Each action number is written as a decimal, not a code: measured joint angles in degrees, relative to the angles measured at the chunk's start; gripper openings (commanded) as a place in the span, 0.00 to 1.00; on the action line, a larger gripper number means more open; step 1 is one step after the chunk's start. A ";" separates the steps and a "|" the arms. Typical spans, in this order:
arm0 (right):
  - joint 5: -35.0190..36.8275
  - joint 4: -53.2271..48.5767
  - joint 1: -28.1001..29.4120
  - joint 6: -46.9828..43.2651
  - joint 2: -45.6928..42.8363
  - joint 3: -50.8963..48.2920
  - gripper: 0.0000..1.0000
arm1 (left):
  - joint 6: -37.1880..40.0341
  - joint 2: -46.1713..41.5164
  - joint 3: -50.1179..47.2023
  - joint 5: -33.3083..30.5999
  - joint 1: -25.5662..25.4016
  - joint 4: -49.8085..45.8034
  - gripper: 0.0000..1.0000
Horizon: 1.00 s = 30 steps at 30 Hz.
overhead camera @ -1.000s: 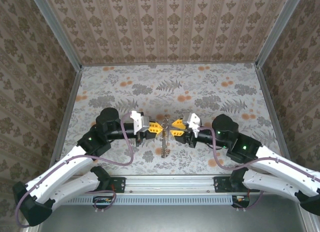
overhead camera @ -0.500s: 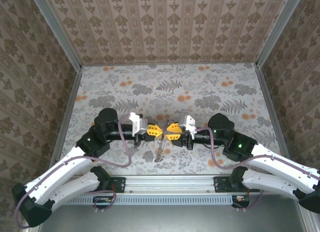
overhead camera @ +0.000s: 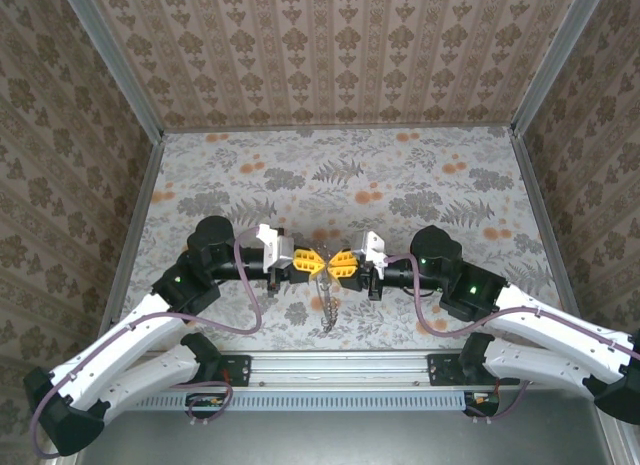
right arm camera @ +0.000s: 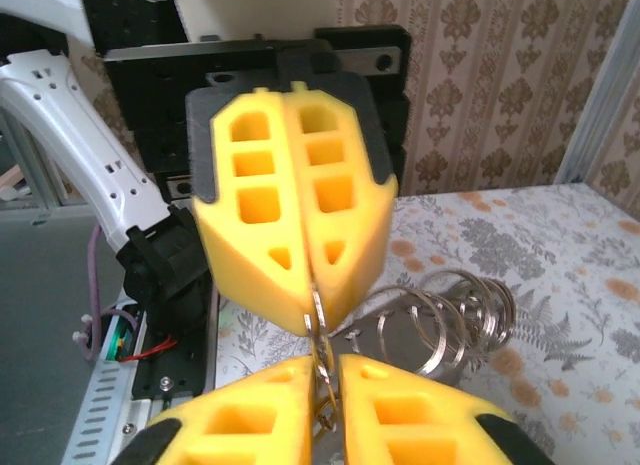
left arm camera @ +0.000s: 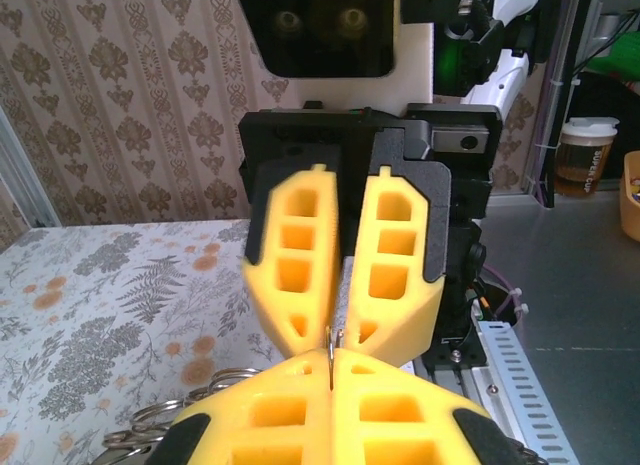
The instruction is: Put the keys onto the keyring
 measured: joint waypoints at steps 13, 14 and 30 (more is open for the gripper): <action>2.05 -6.93 0.11 -0.68 -0.59 2.32 0.00 | 3.61 2.64 5.75 -6.64 -2.38 -10.88 0.23; 2.47 -8.63 0.11 -0.74 -0.59 3.19 0.00 | 4.46 2.71 7.08 -8.28 -2.80 -13.22 0.28; 6.99 -27.41 0.35 -2.71 5.49 13.92 0.00 | 17.31 11.61 24.92 -23.56 -9.14 -39.01 0.32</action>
